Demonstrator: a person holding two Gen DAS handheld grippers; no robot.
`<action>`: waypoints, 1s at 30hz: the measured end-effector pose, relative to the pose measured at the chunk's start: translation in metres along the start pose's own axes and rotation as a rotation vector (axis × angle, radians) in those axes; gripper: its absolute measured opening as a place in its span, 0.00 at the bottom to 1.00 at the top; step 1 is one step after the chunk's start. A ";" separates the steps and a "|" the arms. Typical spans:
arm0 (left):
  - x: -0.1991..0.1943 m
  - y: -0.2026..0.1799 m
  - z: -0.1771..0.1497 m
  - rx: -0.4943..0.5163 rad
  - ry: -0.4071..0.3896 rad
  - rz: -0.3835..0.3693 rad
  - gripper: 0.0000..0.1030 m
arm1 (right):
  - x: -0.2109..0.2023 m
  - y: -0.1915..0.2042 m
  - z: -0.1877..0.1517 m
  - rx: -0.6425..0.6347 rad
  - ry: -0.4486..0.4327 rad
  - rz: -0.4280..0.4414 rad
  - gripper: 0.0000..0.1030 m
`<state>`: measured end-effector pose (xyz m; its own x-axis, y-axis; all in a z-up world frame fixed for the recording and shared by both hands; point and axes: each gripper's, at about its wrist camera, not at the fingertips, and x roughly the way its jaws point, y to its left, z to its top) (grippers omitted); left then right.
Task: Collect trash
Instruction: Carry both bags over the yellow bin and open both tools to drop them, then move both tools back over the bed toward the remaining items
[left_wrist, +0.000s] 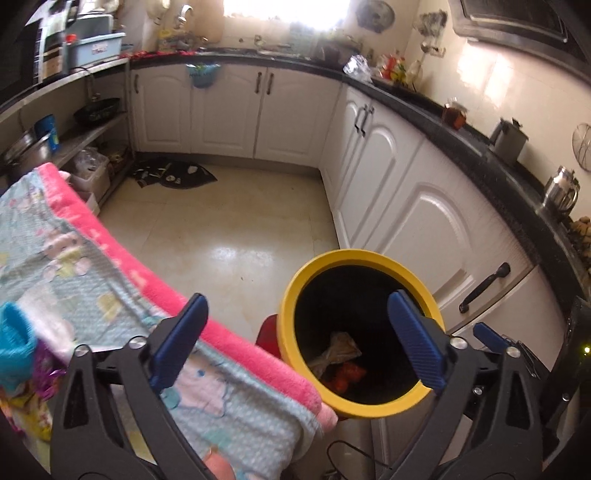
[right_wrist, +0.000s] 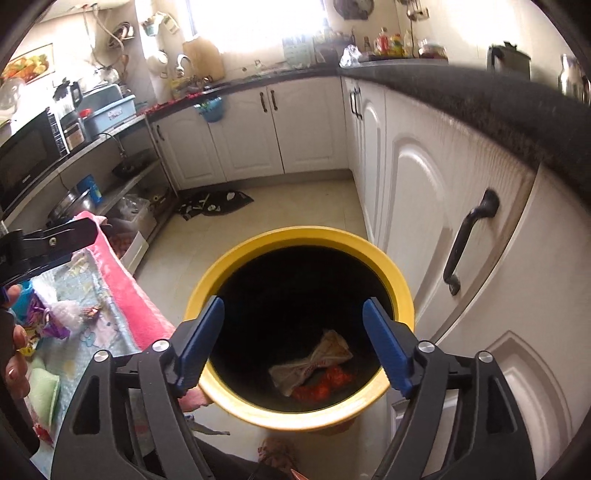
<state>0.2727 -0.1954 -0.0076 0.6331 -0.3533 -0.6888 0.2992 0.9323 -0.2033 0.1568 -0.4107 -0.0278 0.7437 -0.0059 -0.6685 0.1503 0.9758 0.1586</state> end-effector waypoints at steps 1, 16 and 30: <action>-0.007 0.005 -0.002 -0.010 -0.009 -0.001 0.89 | -0.004 0.004 0.001 -0.008 -0.010 0.003 0.76; -0.094 0.073 -0.023 -0.148 -0.111 0.063 0.90 | -0.056 0.063 0.004 -0.096 -0.089 0.136 0.83; -0.148 0.141 -0.047 -0.224 -0.175 0.184 0.90 | -0.076 0.131 -0.006 -0.203 -0.086 0.267 0.84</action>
<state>0.1875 -0.0082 0.0333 0.7804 -0.1678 -0.6024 0.0166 0.9685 -0.2483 0.1157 -0.2814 0.0390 0.7928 0.2451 -0.5580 -0.1827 0.9690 0.1662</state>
